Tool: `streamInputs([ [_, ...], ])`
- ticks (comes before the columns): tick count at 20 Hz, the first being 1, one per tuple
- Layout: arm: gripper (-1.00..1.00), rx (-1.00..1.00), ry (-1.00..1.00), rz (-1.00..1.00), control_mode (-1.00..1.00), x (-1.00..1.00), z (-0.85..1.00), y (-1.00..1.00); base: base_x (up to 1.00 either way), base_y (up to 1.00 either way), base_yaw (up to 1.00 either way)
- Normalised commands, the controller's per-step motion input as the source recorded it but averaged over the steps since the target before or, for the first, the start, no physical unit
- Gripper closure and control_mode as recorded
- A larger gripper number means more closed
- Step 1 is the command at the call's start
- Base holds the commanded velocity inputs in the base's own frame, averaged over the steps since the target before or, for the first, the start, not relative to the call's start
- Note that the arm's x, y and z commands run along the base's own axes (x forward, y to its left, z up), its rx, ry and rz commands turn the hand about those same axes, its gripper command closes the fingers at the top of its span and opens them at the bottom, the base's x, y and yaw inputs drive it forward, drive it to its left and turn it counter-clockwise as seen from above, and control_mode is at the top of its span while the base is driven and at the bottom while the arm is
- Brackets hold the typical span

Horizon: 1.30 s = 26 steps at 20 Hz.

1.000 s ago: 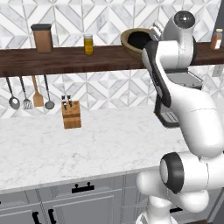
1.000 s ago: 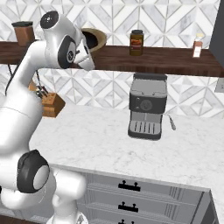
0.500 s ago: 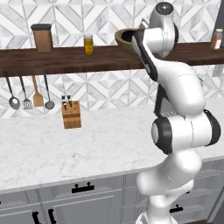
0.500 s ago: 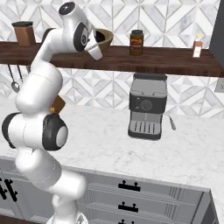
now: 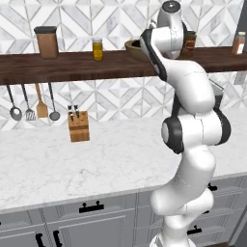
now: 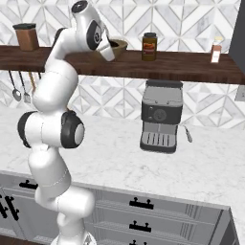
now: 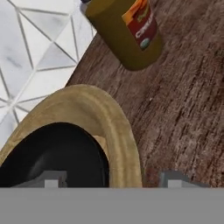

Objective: Pick up the bowls on the counter and stack them on top of one another in the open cabinet. Place the smaller bowl on top of the larger bowl.

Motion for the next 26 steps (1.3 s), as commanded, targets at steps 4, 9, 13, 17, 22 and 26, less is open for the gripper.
streamInputs([
  [4, -1.00, 0.11, -0.16, 0.00, -1.00, -1.00, -0.03, -0.83, 0.00, 0.00, 0.00],
  [9, -1.00, 0.03, -0.17, 0.00, -1.00, -1.00, -0.91, -0.80, 0.00, 0.00, 0.00],
  [13, -1.00, 0.00, -0.19, 0.00, -1.00, -1.00, -1.00, -0.79, 0.00, 0.00, 0.00],
  [17, -1.00, 0.00, -0.16, 0.00, -1.00, -1.00, -1.00, -0.77, 0.00, 0.00, 0.00],
  [22, -1.00, 0.17, -0.57, 0.00, -1.00, -1.00, -0.85, -0.92, 0.00, 0.00, 0.00],
  [26, -1.00, 0.10, -0.56, -0.02, -1.00, -0.75, 0.24, -0.31, 0.00, 0.00, 0.00],
])
